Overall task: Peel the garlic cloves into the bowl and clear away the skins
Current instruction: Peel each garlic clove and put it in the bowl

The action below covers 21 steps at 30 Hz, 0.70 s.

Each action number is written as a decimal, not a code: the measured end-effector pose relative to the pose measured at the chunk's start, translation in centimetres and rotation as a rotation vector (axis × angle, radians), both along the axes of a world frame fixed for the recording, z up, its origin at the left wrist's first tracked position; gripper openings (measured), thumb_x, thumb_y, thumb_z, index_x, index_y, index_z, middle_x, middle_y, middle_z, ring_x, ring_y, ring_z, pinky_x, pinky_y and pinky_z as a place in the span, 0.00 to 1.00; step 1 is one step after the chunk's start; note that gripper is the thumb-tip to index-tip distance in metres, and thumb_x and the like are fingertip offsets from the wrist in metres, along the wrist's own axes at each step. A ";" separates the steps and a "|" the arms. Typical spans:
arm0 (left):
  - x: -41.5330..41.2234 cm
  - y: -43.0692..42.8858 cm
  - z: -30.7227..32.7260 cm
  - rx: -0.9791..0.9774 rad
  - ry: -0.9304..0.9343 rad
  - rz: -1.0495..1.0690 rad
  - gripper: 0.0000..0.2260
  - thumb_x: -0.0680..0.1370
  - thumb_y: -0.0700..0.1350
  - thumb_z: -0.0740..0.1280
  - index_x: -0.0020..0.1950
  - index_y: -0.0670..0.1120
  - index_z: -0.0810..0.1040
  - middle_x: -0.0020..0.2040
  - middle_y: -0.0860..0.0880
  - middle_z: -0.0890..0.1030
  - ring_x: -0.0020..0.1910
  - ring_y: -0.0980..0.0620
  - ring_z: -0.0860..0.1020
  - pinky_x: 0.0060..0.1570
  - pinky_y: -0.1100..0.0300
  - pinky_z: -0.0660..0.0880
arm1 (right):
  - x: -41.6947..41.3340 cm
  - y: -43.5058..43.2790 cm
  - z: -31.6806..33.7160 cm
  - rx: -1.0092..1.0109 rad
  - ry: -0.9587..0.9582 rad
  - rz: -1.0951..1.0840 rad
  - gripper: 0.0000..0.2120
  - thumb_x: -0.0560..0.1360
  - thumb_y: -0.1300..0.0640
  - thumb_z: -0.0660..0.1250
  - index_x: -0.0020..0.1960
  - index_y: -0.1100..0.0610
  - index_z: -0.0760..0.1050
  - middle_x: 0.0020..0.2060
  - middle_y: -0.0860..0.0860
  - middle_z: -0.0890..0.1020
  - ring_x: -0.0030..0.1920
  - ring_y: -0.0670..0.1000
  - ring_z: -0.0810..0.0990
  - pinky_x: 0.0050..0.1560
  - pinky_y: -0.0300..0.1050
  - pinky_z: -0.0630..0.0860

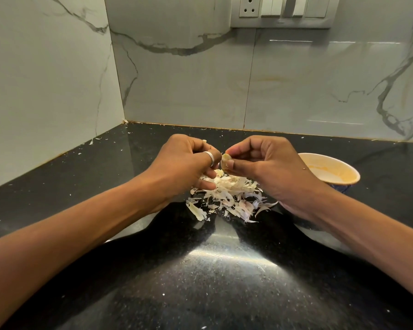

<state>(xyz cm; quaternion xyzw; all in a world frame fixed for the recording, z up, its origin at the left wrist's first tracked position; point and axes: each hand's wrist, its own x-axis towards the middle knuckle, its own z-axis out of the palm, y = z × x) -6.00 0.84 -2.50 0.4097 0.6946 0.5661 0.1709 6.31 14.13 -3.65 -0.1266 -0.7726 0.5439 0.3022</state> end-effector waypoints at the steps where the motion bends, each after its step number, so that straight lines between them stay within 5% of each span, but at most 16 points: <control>1: -0.1 0.0 0.0 0.004 -0.004 -0.001 0.06 0.80 0.37 0.67 0.47 0.36 0.82 0.37 0.46 0.79 0.33 0.56 0.79 0.33 0.59 0.80 | 0.1 -0.1 0.1 -0.038 0.004 0.016 0.08 0.73 0.69 0.75 0.51 0.63 0.82 0.44 0.59 0.87 0.44 0.53 0.87 0.48 0.41 0.83; 9: -0.5 0.1 -0.1 -0.003 -0.004 0.045 0.07 0.80 0.39 0.68 0.46 0.37 0.83 0.39 0.43 0.80 0.33 0.54 0.79 0.33 0.59 0.80 | 0.5 -0.1 1.4 -0.268 0.065 0.033 0.09 0.74 0.73 0.70 0.53 0.66 0.80 0.47 0.61 0.87 0.47 0.54 0.87 0.53 0.46 0.84; 21: -1.0 0.2 -0.5 0.010 0.176 0.133 0.11 0.80 0.44 0.68 0.40 0.41 0.82 0.32 0.47 0.81 0.29 0.55 0.80 0.29 0.62 0.77 | 0.7 -0.3 1.7 -0.326 0.067 -0.003 0.08 0.76 0.73 0.69 0.53 0.66 0.81 0.54 0.67 0.84 0.49 0.57 0.85 0.51 0.46 0.85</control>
